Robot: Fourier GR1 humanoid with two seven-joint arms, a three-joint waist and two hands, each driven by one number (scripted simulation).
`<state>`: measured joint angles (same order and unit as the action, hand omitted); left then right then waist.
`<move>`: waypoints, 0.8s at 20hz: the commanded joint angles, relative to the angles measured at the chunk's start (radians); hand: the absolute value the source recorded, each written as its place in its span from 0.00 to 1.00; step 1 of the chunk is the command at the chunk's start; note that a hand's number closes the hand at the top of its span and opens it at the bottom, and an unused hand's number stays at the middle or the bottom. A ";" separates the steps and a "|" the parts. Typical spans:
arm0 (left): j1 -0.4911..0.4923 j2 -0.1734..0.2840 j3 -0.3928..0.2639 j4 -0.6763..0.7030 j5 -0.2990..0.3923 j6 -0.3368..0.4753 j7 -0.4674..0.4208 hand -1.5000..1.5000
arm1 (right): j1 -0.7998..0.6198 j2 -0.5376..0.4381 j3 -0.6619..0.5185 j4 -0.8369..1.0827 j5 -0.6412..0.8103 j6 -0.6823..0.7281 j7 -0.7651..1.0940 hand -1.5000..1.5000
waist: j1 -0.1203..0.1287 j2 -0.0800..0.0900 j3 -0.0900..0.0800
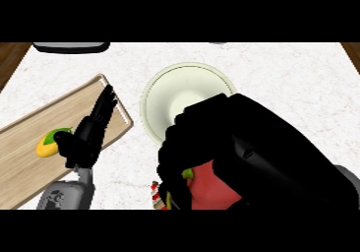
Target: Pick the bell pepper from the plate and place it in the bowl
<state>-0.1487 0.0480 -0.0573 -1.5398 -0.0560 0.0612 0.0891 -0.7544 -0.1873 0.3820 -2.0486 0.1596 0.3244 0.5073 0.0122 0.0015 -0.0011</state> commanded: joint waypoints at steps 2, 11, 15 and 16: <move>-0.058 -0.011 0.014 0.043 -0.010 0.020 0.005 0.50 | -0.054 -0.034 -0.005 0.187 0.154 0.027 -0.161 1.00 | -0.004 0.002 0.001; -0.016 -0.003 0.008 0.001 -0.014 0.010 0.003 0.50 | -0.088 0.022 -0.035 0.661 0.371 -0.160 -0.511 1.00 | 0.004 0.003 0.001; -0.063 -0.020 -0.002 0.027 -0.021 0.016 0.031 0.50 | -0.152 0.058 -0.065 0.876 0.431 -0.235 -0.611 1.00 | 0.005 0.005 0.001; 0.001 -0.021 -0.030 -0.080 -0.038 0.028 0.064 0.50 | -0.136 0.081 -0.036 0.914 0.458 -0.252 -0.620 1.00 | 0.010 0.002 0.001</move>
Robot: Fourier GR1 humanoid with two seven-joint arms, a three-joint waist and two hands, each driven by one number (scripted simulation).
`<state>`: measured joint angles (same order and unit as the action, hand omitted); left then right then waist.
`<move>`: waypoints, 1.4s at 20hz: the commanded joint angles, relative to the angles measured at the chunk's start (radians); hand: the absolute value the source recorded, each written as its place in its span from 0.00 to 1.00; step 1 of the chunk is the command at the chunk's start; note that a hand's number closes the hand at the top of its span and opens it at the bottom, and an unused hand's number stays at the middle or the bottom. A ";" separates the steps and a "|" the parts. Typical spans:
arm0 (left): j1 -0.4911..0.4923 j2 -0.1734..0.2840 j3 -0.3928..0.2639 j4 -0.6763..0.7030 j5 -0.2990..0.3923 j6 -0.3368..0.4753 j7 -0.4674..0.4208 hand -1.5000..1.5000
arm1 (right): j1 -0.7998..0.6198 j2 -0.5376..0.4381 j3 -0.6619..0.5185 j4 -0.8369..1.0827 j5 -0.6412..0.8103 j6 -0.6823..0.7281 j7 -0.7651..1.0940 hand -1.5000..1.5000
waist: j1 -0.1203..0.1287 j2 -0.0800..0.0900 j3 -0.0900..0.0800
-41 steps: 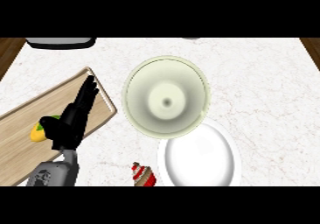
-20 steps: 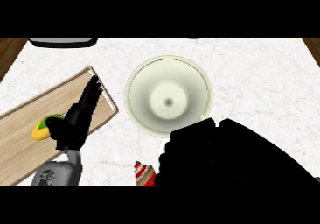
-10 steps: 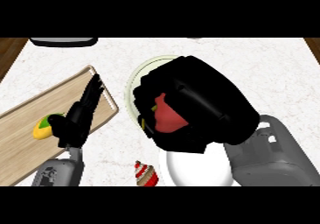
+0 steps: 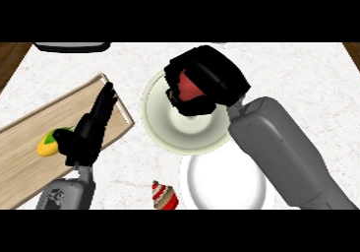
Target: Pick the bell pepper from the plate and place it in the bowl
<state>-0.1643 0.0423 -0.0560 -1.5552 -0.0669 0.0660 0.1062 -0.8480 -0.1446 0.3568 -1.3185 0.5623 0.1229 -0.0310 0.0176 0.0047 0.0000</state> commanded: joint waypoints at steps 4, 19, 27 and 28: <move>0.032 0.003 -0.001 0.027 -0.007 -0.012 -0.055 0.50 | -0.087 0.013 -0.046 0.378 0.034 0.008 -0.200 1.00 | 0.009 0.003 0.000; 0.013 0.011 0.021 0.021 0.004 -0.018 -0.039 0.50 | -0.177 0.069 -0.292 0.610 -0.216 0.173 -0.457 0.00 | -0.001 0.001 0.000; -0.044 0.008 0.035 0.039 0.004 -0.007 0.011 0.50 | -0.223 -0.010 -0.432 0.581 -0.364 0.333 -0.287 0.00 | -0.018 -0.005 0.000; 0.013 0.012 0.027 0.025 -0.005 -0.011 -0.029 0.50 | -0.194 -0.020 -0.437 0.591 -0.365 0.333 -0.301 0.00 | -0.013 -0.004 0.000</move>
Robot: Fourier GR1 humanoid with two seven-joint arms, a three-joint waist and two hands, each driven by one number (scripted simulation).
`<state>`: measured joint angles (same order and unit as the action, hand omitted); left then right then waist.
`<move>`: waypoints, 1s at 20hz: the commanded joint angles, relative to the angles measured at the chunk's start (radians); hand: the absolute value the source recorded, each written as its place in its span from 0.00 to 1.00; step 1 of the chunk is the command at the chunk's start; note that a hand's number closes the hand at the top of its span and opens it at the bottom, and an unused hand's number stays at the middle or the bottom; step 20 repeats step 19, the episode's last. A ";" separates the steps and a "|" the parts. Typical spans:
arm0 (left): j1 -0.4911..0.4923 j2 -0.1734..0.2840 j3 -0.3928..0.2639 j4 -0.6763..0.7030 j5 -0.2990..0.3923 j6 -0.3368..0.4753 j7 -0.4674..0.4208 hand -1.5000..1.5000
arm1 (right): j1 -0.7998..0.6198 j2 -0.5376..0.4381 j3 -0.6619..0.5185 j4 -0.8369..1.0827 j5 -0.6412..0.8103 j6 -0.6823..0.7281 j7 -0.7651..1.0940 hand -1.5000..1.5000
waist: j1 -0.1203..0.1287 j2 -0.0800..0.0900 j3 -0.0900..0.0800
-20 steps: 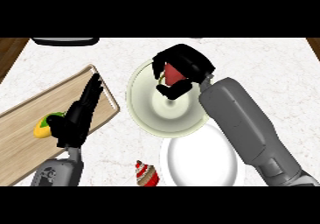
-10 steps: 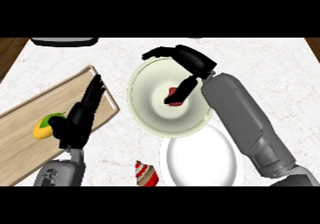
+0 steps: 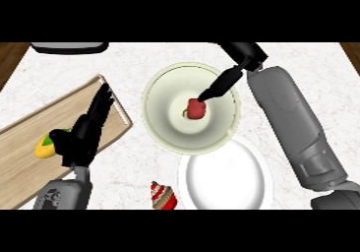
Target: Pick the bell pepper from the plate and place it in the bowl
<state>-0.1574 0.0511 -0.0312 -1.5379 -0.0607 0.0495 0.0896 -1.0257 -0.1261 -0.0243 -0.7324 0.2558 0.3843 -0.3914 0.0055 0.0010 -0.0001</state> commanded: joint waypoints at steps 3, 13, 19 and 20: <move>0.006 -0.023 -0.026 -0.066 -0.009 0.019 0.067 0.50 | -0.039 -0.100 -0.120 0.096 -0.116 0.154 0.030 0.00 | 0.010 0.002 0.001; -0.005 0.029 0.028 -0.005 0.021 -0.038 -0.014 0.50 | -0.034 -0.230 -0.122 0.238 -0.124 0.394 -0.120 0.00 | 0.015 0.007 0.000; 0.012 -0.019 -0.012 -0.045 -0.014 0.013 0.035 0.50 | 0.036 -0.219 -0.078 0.214 -0.099 0.368 -0.198 0.00 | 0.015 0.005 0.001; 0.012 -0.019 -0.012 -0.045 -0.014 0.013 0.035 0.50 | 0.036 -0.219 -0.078 0.214 -0.099 0.368 -0.198 0.00 | 0.015 0.005 0.001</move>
